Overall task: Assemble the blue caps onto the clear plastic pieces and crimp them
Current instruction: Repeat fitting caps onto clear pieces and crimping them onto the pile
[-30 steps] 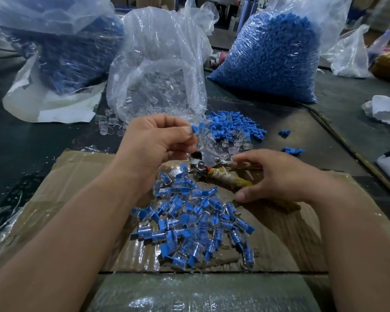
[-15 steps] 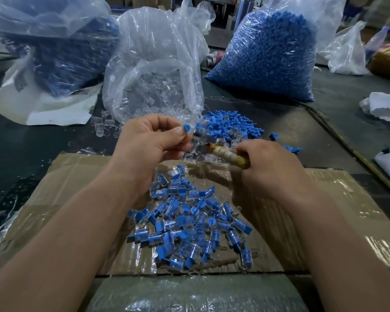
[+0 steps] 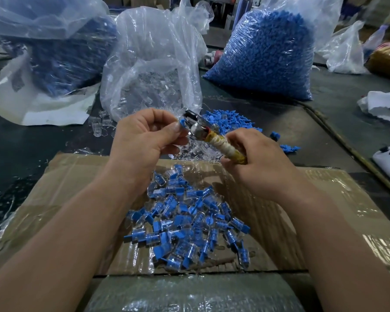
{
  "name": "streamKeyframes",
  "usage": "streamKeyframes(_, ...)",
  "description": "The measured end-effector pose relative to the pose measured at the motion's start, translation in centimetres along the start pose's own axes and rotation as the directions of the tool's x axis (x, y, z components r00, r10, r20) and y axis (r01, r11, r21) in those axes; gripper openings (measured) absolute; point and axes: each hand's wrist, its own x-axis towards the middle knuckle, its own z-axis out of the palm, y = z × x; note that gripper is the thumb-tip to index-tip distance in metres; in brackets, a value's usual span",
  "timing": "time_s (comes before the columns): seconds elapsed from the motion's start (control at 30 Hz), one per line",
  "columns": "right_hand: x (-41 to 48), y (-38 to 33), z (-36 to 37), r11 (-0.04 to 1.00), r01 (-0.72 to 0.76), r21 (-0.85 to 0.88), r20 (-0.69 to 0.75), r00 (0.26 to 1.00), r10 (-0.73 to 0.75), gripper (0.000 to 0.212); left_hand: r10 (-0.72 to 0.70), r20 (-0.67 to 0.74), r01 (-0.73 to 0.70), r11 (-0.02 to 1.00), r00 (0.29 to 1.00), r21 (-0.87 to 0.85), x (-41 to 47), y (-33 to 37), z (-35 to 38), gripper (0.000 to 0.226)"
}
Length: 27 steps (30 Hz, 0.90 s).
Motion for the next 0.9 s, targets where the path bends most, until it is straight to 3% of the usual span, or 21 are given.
streamKeyframes(0.23,0.0,0.0,-0.1,0.999,0.020,-0.044,0.028,0.999,-0.019,0.020,0.021,0.017,-0.021,1.000,1.000,0.020,0.0,0.0,0.0,0.018)
streamKeyframes(0.53,0.3,-0.1,0.3,0.998,-0.010,-0.055,0.005,1.000,0.011,0.033,0.077,-0.019,-0.075,0.993,0.997,0.089,-0.1,-0.4,0.2,0.021)
streamKeyframes(0.9,0.3,-0.5,1.1,0.998,-0.034,-0.058,-0.059,0.998,0.030,0.026,0.072,-0.062,-0.066,0.993,0.996,0.098,0.0,-0.3,0.0,0.020)
